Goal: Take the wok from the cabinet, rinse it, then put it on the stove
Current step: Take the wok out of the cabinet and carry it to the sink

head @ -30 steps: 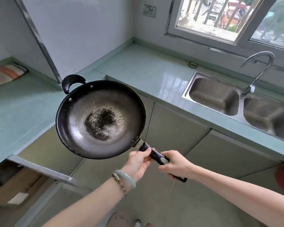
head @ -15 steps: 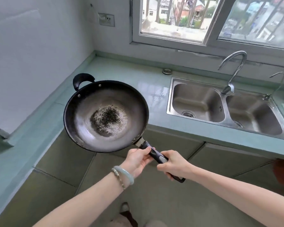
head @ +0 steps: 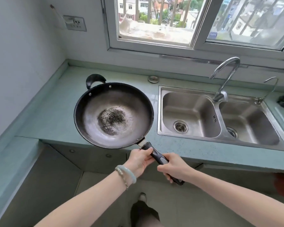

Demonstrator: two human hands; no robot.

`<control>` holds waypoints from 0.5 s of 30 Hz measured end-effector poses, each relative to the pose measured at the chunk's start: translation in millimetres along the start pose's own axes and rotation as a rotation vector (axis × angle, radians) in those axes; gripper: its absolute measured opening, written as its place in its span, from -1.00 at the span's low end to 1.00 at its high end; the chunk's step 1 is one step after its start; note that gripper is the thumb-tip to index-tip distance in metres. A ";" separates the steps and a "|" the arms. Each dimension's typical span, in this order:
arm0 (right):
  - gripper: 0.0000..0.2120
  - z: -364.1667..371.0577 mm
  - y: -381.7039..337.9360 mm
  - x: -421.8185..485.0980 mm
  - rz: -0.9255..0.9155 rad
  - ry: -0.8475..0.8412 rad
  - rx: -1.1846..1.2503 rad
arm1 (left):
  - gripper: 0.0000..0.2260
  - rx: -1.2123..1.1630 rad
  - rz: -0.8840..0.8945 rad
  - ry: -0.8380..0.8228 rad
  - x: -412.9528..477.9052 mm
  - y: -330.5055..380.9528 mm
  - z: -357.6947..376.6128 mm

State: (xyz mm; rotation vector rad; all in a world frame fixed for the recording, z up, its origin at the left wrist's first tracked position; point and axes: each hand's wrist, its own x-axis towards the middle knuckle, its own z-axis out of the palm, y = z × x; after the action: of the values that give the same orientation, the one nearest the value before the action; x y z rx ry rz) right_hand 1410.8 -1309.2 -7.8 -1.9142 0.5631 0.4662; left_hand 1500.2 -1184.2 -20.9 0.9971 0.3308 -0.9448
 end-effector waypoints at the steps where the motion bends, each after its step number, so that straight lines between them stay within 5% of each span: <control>1: -0.87 -8.9 -0.1 9.2 0.004 -0.007 -0.012 | -0.92 0.000 -0.006 0.004 10.4 2.6 5.1; 15: -0.89 -86.4 -0.2 95.3 0.056 -0.075 -0.066 | -0.92 0.003 -0.062 0.116 108.7 21.4 51.2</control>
State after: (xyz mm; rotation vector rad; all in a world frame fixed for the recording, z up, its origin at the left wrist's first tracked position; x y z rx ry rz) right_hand 1494.2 -1405.2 -27.2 -1.9389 0.5596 0.5964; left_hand 1571.5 -1278.8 -49.8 1.0516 0.4602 -0.9449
